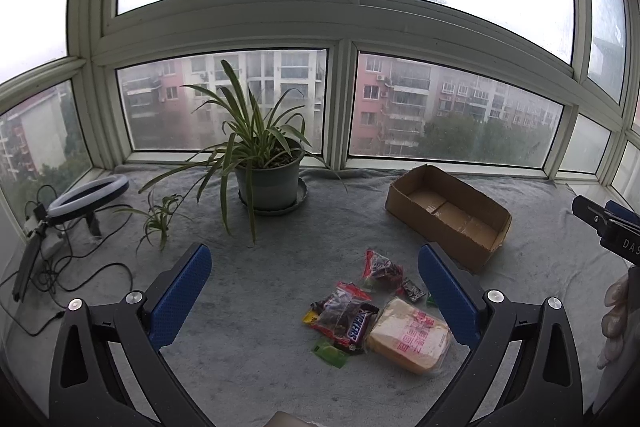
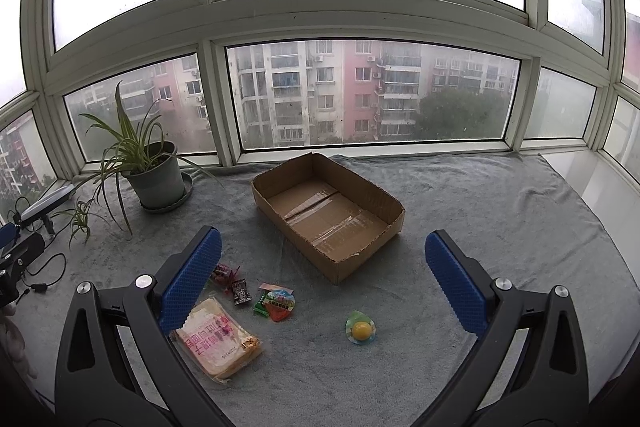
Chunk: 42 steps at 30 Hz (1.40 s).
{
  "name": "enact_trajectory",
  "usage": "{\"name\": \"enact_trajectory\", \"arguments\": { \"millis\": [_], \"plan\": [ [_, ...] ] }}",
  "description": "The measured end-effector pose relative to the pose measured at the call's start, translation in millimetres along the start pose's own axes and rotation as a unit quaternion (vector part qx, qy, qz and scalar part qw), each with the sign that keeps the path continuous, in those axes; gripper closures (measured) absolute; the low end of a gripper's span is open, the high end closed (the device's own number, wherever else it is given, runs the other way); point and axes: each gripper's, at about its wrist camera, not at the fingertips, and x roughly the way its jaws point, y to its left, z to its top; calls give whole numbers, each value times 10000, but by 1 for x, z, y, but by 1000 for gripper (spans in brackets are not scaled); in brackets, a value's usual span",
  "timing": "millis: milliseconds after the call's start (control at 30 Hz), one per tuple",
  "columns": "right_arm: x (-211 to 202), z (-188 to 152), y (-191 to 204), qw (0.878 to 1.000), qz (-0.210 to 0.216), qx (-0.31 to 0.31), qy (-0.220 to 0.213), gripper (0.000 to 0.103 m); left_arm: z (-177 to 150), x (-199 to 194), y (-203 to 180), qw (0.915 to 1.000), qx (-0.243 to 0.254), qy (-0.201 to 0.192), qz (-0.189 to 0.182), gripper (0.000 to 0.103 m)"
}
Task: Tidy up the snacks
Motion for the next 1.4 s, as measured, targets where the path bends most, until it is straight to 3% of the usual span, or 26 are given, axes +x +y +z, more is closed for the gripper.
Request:
{"name": "enact_trajectory", "arguments": {
  "millis": [600,933,1100,1167,1233,1400],
  "plan": [
    [31,-18,-7,9978,397,116,520,0,-11,22,1,9995,62,307,-48,1],
    [57,-37,-1,9899,1002,158,986,0,-25,46,0,9966,-34,736,-359,1],
    [74,-54,6,9820,1336,137,1331,0,-42,66,6,9905,-305,1173,-654,11],
    [82,-62,10,9774,1479,166,1500,5,-49,75,8,9865,-424,1366,-795,16],
    [92,-69,12,9709,1650,224,1721,11,-57,83,8,9817,-501,1571,-956,20],
    [117,-90,17,9531,2004,430,2226,12,-72,101,5,9652,-732,2074,-1415,33]
  ]
}}
